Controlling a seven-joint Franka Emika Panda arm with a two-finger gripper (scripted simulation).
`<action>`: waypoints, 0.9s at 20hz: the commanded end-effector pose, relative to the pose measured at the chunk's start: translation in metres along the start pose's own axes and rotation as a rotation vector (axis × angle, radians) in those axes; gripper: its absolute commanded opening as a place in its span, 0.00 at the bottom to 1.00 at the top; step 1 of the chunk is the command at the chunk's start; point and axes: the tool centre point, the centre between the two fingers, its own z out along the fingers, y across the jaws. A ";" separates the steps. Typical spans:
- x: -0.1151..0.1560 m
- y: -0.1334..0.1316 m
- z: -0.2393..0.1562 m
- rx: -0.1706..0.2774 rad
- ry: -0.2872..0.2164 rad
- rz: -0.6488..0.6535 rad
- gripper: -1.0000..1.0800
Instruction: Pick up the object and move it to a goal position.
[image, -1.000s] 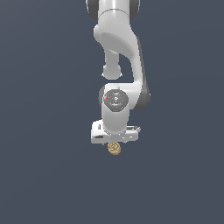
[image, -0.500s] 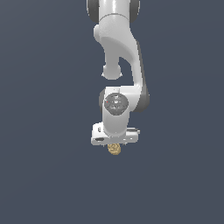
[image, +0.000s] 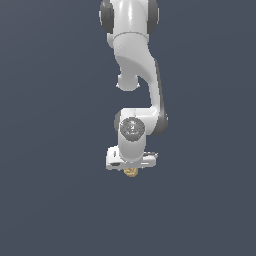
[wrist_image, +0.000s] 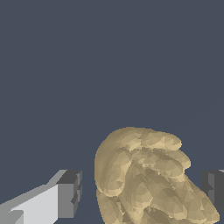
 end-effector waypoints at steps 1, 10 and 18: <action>0.002 0.000 0.000 0.000 0.002 0.000 0.96; 0.002 0.000 0.000 0.000 0.002 0.000 0.00; 0.002 0.000 -0.009 0.000 0.002 0.000 0.00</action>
